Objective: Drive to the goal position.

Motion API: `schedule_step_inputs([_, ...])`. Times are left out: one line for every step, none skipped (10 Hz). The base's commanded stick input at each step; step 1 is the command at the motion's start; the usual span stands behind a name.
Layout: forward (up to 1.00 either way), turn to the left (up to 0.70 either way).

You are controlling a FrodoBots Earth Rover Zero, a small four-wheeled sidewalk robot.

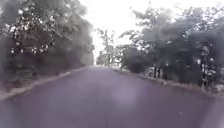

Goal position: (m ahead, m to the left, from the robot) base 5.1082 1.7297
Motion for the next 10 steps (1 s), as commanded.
schedule_step_inputs([1.00, 0.14])
schedule_step_inputs([1.00, 0.38])
schedule_step_inputs([1.00, 0.29])
schedule_step_inputs([1.00, 0.13])
schedule_step_inputs([1.00, 0.00])
schedule_step_inputs([1.00, 0.00])
schedule_step_inputs([1.00, 0.00])
schedule_step_inputs([1.00, 0.00])
schedule_step_inputs([1.00, 0.00])
schedule_step_inputs([1.00, 0.00])
